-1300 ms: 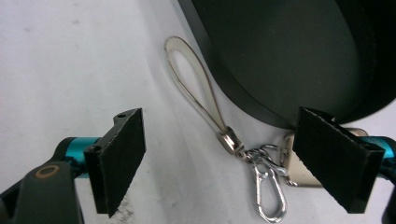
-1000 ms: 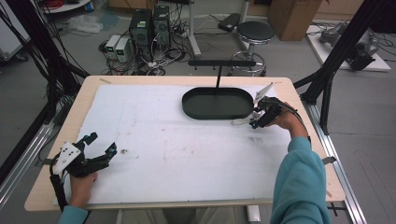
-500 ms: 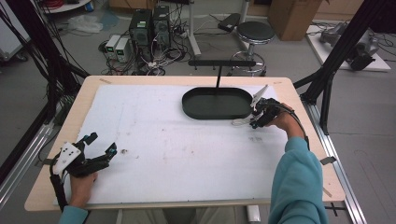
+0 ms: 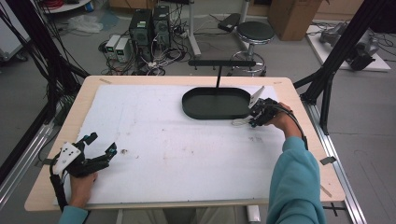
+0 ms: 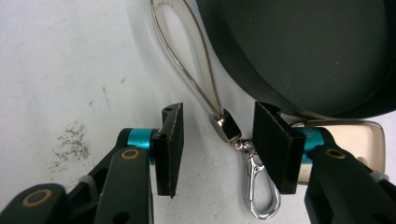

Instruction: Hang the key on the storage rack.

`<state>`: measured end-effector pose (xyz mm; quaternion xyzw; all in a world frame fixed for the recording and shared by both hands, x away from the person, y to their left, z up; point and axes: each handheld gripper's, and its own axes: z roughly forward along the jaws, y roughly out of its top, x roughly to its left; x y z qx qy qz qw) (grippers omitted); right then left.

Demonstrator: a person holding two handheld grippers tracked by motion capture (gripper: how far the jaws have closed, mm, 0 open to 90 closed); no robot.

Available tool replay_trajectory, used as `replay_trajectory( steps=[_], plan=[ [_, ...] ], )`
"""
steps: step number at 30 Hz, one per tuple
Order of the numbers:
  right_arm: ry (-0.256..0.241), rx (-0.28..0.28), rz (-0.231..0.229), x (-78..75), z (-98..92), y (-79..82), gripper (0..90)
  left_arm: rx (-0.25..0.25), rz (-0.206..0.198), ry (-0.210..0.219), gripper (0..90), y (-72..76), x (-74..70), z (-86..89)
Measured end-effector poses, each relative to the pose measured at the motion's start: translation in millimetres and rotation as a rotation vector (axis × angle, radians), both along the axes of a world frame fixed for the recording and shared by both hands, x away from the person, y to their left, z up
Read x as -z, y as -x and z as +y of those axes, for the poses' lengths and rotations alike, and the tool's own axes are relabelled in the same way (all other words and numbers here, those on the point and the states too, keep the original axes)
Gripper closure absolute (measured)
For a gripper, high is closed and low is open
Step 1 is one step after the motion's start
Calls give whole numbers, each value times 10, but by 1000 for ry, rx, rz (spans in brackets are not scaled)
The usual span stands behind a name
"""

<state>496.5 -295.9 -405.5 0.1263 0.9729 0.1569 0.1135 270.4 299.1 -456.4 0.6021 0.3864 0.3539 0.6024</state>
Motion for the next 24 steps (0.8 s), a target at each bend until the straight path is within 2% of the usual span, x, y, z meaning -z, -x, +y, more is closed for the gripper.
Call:
replay_trajectory(
  steps=[12, 19, 22, 24],
  plan=[
    [34, -22, -9, 31, 31, -16, 616, 3, 0, -11, 141, 4, -1, 2],
    [90, -43, -12, 39, 76, 6, 680, 3, -3, -10, 141, 7, -1, -4],
    [93, -46, -12, 45, 85, 7, 683, 3, -3, -10, 141, 7, -1, -3],
    [112, -53, -17, 57, 102, 10, 687, 3, -3, -10, 141, 7, -1, -4]
  ],
)
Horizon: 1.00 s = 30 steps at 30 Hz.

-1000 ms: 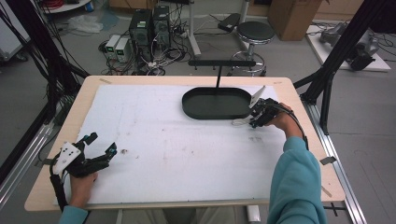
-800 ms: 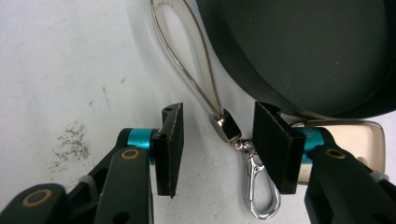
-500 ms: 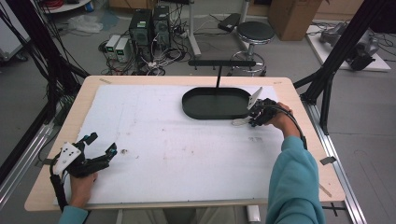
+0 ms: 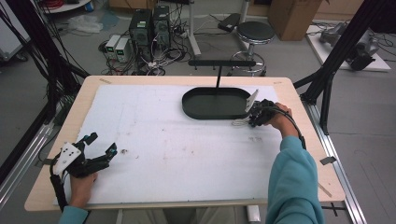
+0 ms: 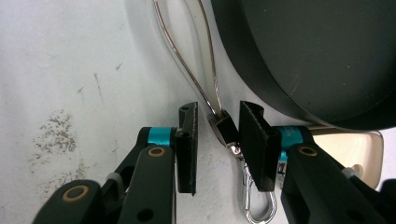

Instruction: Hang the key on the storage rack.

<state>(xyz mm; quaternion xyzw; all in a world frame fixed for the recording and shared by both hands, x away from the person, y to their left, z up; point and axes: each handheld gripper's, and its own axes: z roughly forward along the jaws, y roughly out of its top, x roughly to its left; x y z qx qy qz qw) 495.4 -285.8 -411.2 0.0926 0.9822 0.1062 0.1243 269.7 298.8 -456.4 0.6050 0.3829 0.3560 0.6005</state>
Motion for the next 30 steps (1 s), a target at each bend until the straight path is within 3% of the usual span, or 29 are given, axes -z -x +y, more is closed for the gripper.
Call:
replay_trajectory(
  steps=[6, 10, 20, 21, 25, 29, 30],
  plan=[
    [26, -18, -18, 6, 24, 4, 762, 0, 0, 1, 141, 0, 0, 0],
    [32, -24, 6, -3, 20, 11, 805, 0, 0, 0, 141, 0, 0, 0],
    [21, -20, 25, -12, 22, 11, 818, -1, 0, 3, 140, -1, 1, 0],
    [25, -16, 43, -17, 22, 22, 819, 0, 1, 2, 140, -1, 0, 1],
    [10, -7, 52, -38, 16, 28, 819, 0, 0, 2, 141, 0, 0, 0],
    [-35, -2, 39, -93, -9, 34, 819, 0, 0, 1, 141, 0, 0, 1],
    [-66, 4, 37, -133, -27, 43, 819, 0, 0, 2, 141, 0, 1, 0]
  ],
)
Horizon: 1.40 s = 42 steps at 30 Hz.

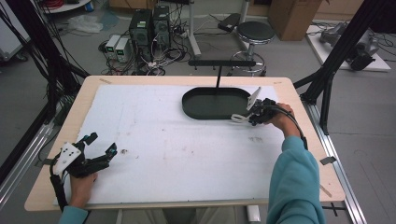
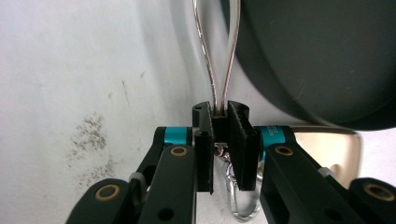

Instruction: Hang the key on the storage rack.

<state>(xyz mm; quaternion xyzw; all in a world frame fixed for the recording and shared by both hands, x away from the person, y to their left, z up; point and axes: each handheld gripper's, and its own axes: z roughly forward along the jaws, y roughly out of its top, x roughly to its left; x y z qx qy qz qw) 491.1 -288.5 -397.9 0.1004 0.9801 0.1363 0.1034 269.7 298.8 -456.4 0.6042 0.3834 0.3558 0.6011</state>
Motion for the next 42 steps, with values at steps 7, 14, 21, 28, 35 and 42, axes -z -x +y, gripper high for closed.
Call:
replay_trajectory(
  steps=[7, 14, 21, 28, 35, 42],
  plan=[
    [-123, 47, -52, -157, -73, 32, 819, 0, -3, 0, 141, 2, 1, -1],
    [-292, 114, -100, -334, -151, 80, 819, 0, -6, -1, 141, 3, 1, 0],
    [-418, 186, -128, -455, -227, 132, 819, 1, -9, -2, 141, 8, 2, 0],
    [-559, 259, -186, -534, -315, 176, 819, 0, -9, -1, 141, 8, 2, 0],
    [-651, 319, -223, -587, -359, 192, 818, 0, -9, -1, 140, 8, 2, 0],
    [-692, 355, -270, -637, -354, 224, 818, 1, -10, -2, 141, 8, 2, 0]
  ],
)
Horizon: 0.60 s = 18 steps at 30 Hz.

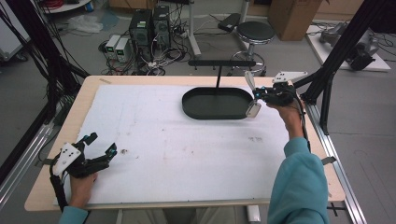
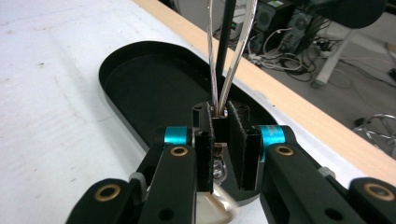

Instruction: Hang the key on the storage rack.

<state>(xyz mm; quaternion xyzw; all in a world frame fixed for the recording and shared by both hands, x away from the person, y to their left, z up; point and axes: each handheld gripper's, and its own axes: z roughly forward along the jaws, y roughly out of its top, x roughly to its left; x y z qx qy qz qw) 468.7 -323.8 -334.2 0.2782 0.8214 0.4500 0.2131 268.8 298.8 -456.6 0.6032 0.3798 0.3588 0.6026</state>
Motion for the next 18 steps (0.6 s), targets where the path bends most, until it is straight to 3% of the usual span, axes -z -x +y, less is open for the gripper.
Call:
replay_trajectory(
  steps=[10, 14, 18],
  plan=[
    [-33, 72, -64, -49, 12, 34, 818, 0, 1, 2, 141, 0, 0, 1],
    [-68, 103, -95, -69, 1, 45, 818, 0, 3, 3, 140, -1, 0, 4],
    [-70, 164, -133, -83, 20, 59, 818, 1, 2, 4, 141, -1, 0, 2]
  ],
)
